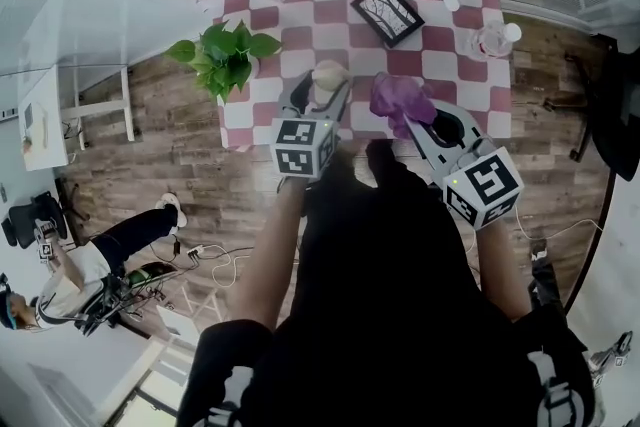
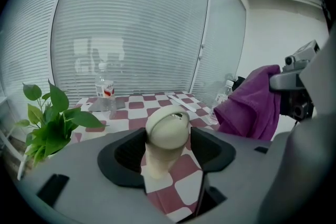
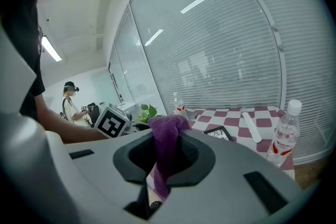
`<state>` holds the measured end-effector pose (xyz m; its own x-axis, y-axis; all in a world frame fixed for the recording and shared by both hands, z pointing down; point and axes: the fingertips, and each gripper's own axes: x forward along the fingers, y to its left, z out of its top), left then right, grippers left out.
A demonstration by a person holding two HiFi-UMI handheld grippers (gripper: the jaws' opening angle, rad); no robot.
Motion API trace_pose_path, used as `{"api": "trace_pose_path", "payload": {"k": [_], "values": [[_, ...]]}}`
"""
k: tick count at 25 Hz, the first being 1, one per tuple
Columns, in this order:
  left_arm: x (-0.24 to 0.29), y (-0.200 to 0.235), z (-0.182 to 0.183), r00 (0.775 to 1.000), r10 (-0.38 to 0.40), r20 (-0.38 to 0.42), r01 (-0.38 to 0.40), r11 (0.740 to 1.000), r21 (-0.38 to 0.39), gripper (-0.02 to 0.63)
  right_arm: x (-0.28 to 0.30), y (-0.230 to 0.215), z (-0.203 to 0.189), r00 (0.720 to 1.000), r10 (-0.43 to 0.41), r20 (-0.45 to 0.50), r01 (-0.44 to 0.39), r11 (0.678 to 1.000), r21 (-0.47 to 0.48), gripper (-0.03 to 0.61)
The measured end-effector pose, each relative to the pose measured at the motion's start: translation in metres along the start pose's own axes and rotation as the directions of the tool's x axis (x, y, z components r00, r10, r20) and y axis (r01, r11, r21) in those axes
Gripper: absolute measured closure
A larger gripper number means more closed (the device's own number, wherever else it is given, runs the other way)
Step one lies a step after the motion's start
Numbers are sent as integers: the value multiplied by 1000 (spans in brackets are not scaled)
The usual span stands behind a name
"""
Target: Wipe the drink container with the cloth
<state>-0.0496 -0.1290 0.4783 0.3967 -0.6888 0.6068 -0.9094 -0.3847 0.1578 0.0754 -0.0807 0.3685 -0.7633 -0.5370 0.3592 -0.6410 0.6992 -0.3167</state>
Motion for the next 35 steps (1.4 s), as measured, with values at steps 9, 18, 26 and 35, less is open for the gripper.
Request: {"api": "trace_pose_path", "payload": {"k": [9, 18, 26, 35], "values": [[0, 6, -1, 1000, 6, -3, -6, 1000, -31, 347, 10, 4, 0, 1000, 21, -7, -21, 1000, -3, 526], [-16, 10, 1, 992, -115, 52, 125, 946, -300, 348, 21, 13, 0, 1000, 12, 0, -12, 999, -34, 526], [-13, -1, -16, 980, -190, 60, 196, 874, -444, 348, 32, 13, -24, 999, 23, -44, -27, 995, -93, 525], [-8, 2, -22, 974, -217, 67, 223, 856, -467, 348, 66, 18, -59, 985, 62, -163, -94, 976, -195, 522]]}}
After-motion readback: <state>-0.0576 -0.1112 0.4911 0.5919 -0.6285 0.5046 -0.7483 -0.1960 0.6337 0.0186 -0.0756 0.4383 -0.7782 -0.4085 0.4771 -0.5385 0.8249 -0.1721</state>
